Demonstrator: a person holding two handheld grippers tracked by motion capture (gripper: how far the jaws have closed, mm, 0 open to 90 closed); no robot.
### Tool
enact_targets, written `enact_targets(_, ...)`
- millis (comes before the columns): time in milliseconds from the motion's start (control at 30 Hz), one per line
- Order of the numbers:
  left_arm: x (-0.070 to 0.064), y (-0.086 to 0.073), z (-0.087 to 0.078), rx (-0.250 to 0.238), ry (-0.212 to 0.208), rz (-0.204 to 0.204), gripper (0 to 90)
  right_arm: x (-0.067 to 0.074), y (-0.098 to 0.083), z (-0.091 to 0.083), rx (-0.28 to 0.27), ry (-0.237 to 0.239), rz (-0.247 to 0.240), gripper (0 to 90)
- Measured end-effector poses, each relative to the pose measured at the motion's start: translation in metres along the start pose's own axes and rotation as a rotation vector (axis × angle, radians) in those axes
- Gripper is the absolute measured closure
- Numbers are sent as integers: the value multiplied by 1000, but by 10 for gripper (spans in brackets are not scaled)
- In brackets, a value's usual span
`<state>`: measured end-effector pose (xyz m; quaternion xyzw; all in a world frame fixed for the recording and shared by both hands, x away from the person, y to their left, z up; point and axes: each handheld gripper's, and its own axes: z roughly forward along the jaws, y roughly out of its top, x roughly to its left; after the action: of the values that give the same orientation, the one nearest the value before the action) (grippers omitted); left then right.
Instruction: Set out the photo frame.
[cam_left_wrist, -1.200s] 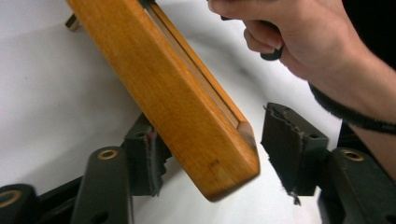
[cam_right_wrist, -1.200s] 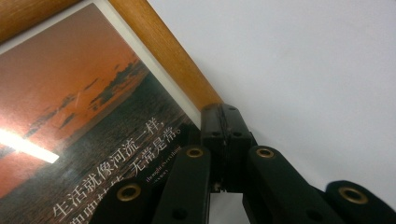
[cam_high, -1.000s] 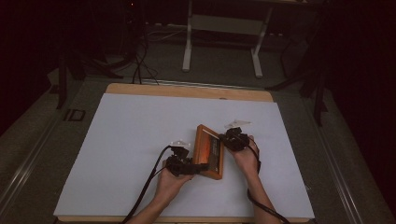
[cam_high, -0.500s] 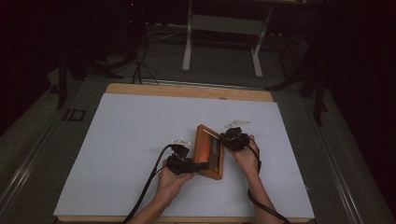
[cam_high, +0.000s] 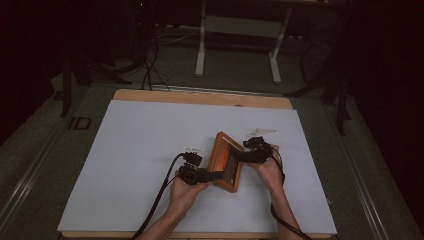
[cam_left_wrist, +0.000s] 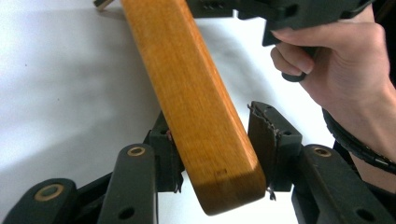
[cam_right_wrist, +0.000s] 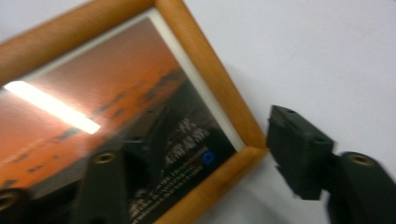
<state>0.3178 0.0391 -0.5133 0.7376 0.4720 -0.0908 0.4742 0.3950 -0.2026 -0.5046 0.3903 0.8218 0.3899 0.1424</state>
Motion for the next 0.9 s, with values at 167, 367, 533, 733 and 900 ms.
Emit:
enact_targets(167, -4, 5, 1, -6, 5, 8, 612, -1, -2, -8, -23, 15, 18, 174)
enact_targets(367, -11, 11, 4, -2, 20, 32, 641, -3, -5, -24, -71, 4, 53, 108)
enact_targets(533, -13, 15, 6, -9, 21, 32, 659, -7, -11, -45, -105, 1, 62, 99)
enact_targets(733, -19, 23, 3, -21, 37, 98, 689, -8, -13, -61, -131, 1, 50, 109)
enact_targets(900, -22, 25, -1, -15, 53, 145, 691, -8, -12, -71, -153, -28, 49, 147)
